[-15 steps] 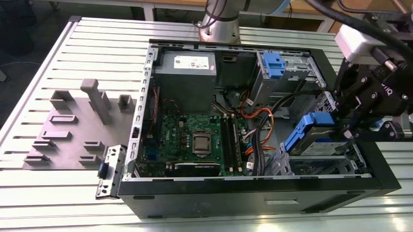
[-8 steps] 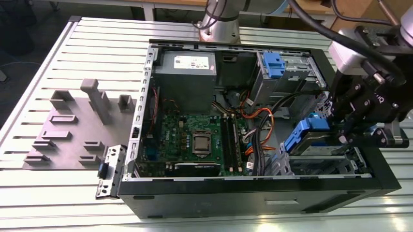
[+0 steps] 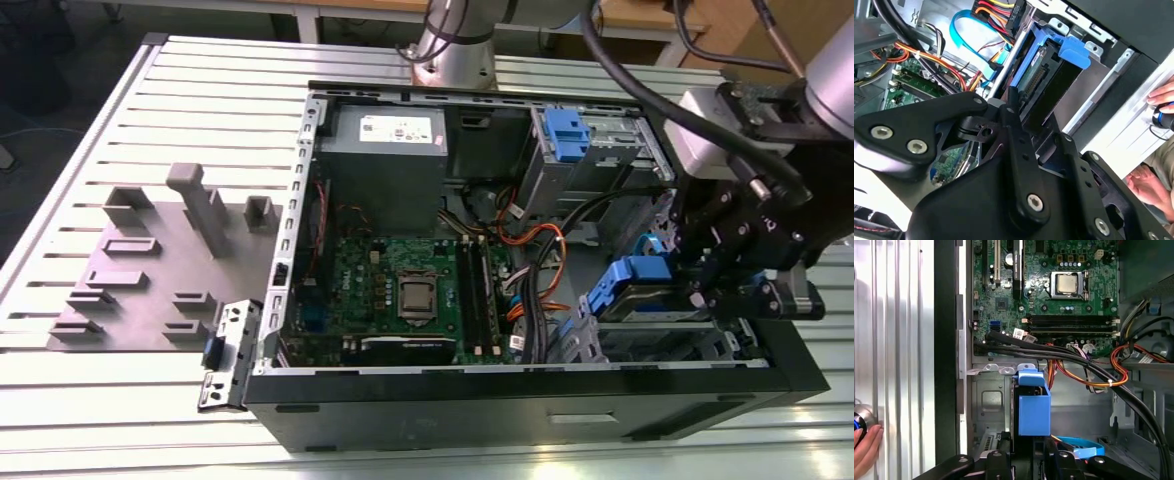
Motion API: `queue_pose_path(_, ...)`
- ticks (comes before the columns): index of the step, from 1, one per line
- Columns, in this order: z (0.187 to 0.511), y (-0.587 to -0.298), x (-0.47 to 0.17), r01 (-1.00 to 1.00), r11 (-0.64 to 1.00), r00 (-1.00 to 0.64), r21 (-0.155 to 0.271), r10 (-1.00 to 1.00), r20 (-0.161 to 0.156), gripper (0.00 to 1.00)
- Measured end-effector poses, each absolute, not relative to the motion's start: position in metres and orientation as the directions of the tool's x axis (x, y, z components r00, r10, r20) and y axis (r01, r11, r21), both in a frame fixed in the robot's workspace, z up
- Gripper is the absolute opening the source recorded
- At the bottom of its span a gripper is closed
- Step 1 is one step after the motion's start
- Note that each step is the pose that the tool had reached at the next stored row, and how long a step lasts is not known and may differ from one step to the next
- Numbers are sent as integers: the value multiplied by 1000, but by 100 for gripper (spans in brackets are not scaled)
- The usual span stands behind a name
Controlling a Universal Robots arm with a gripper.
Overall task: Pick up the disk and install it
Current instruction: 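Insert the disk into the insertion slot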
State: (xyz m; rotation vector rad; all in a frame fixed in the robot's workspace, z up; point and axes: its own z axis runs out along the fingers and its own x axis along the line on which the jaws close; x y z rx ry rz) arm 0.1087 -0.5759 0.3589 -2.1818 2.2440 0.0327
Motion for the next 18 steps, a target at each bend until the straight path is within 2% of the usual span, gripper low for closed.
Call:
queue_pose_path(14,345,-577,109,-1000,30,-30,7,-999,-23,35)
queue_pose_path(16,345,-577,109,-1000,30,-30,7,-999,-23,36)
queue_pose_path(17,345,-577,109,-1000,30,-30,7,-999,-23,42)
queue_pose_path(18,345,-577,109,-1000,30,-30,7,-999,-23,42)
